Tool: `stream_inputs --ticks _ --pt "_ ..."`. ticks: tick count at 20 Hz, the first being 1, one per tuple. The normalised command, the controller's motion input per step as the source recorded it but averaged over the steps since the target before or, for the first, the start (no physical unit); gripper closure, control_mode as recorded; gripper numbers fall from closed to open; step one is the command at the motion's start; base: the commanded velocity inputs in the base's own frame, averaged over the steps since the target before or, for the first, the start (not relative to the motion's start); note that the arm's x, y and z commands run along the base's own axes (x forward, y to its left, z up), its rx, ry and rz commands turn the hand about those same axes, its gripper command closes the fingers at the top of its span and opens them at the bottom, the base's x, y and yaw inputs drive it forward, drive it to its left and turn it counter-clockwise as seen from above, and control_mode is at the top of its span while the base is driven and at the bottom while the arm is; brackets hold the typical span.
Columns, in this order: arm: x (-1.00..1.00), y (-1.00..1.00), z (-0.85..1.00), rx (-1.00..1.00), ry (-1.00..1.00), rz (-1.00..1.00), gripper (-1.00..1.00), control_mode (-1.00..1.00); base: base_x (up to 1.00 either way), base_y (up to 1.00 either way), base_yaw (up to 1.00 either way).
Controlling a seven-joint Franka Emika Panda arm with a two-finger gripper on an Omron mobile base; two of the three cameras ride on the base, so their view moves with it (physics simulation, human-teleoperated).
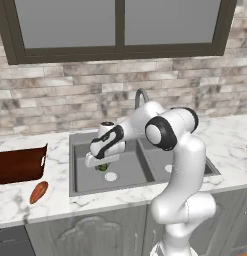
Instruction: Pick up all produce items and place them in the sink. Turn on the sink faucet to wash them. Then turn the sink off and put them in the tray.
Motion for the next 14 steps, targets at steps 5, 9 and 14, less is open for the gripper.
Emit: stream_inputs --ticks 5,9,14 --pt "0.08 0.00 -0.09 0.00 0.00 0.00 1.00 -1.00 0.00 0.00 0.00" --pt "0.08 0.00 -0.01 0.00 0.01 0.00 1.00 -1.00 0.00 0.00 0.00" --pt "0.00 0.00 0.00 0.00 0.00 0.00 1.00 -1.00 0.00 0.00 0.00"
